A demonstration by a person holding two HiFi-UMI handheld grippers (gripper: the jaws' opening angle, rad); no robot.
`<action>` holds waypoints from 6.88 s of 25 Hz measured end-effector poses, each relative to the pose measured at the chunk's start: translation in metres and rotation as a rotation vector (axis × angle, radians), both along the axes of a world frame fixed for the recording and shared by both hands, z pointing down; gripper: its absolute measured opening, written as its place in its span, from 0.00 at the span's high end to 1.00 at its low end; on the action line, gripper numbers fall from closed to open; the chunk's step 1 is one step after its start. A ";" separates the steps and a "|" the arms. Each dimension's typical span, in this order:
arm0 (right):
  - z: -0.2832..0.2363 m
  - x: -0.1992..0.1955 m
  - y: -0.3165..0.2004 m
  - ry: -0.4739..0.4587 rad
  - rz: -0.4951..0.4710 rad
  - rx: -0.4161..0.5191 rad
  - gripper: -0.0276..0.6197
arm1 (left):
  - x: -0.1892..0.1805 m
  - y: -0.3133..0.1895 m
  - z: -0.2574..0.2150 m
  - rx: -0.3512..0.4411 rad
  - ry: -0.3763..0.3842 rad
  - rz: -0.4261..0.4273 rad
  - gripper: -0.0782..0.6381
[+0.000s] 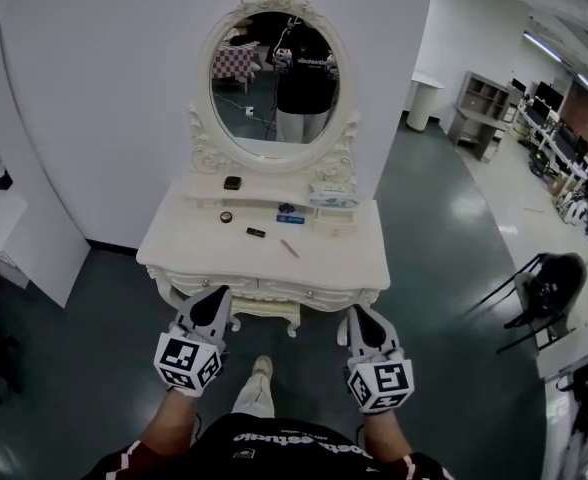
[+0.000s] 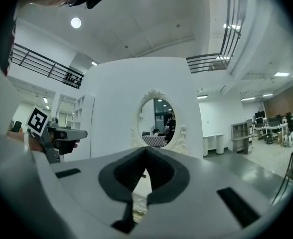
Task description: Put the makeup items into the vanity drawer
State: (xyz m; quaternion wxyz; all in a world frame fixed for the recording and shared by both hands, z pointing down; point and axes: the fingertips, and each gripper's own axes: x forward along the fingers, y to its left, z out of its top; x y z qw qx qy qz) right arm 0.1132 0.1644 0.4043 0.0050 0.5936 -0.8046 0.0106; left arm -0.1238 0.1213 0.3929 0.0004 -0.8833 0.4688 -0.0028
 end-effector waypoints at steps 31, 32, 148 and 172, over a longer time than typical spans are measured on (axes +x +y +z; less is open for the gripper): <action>-0.015 -0.024 -0.286 0.002 0.088 -0.025 0.95 | 0.005 -0.300 0.011 -0.038 0.074 0.134 0.88; -0.014 -0.025 -0.290 0.007 0.092 -0.021 0.96 | 0.005 -0.305 0.012 -0.029 0.068 0.139 0.88; 0.052 0.078 -0.359 -0.039 -0.058 -0.189 0.96 | 0.154 -0.338 0.377 -0.751 -0.339 -0.007 0.83; 0.022 0.057 -0.378 -0.047 -0.037 -0.098 0.96 | 0.133 -0.377 0.216 -0.354 -0.290 0.148 0.83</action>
